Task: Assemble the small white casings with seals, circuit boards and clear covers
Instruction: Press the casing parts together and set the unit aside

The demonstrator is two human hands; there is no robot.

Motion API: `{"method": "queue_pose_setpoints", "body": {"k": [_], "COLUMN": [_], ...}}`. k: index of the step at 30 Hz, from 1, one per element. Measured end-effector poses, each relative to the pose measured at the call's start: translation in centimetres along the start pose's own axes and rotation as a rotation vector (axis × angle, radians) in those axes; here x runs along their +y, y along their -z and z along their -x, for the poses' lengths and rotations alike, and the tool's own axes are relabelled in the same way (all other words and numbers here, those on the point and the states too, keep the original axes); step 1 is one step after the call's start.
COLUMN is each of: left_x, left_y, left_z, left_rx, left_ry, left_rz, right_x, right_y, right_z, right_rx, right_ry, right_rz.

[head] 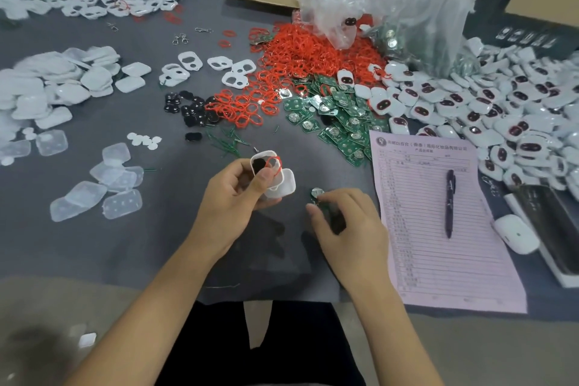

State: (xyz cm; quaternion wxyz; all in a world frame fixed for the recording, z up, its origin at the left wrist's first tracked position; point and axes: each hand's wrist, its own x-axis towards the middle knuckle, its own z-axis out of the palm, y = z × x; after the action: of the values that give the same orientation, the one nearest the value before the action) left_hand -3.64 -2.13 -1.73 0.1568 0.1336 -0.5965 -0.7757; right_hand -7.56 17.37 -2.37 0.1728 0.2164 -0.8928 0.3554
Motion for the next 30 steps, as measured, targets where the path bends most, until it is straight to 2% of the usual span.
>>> {"method": "queue_pose_setpoints", "body": {"k": [3,5,8,12,16,18,21,24,27,30], "left_x": [0.0,0.0,-0.1,-0.1,0.0,0.0,0.0,0.0,0.1,0.2], "left_y": [0.1,0.2,0.2,0.3,0.2,0.2,0.1,0.2,0.3,0.2], "left_z": [-0.1,-0.1,-0.2,-0.2,0.0,-0.1,0.1,0.0,0.0,0.2], "left_rx": [-0.01,-0.013,-0.019,0.023,0.021,0.013,-0.012,-0.046,-0.096,-0.133], "left_ry": [0.002,0.002,0.011,0.005,-0.004,-0.004,-0.007,-0.058,-0.104,-0.092], "left_rz": [0.008,0.013,0.035,0.091,0.044,-0.005,-0.1,-0.303,-0.383,-0.375], "right_x": [-0.2,0.0,0.1,-0.3,-0.3,-0.7,-1.4,-2.2,-2.7,-2.3], "right_y": [0.2,0.4,0.1,-0.4,-0.6,-0.7,-1.0,-1.6,-2.0,-1.8], "right_z": [-0.1,-0.9,-1.8,-1.3,-1.4,-1.4,-1.9,-2.5,-2.9,-3.1], "right_rx": [0.029,0.025,-0.121,-0.186,-0.104,0.007,0.124,0.03,-0.059,-0.038], "right_ry": [0.012,-0.065,-0.169,-0.071,-0.204,-0.176,0.005,0.101,0.012,-0.132], "right_rz": [-0.053,-0.09,-0.017,0.104,0.09,0.11,-0.039,-0.206,-0.367,-0.505]}}
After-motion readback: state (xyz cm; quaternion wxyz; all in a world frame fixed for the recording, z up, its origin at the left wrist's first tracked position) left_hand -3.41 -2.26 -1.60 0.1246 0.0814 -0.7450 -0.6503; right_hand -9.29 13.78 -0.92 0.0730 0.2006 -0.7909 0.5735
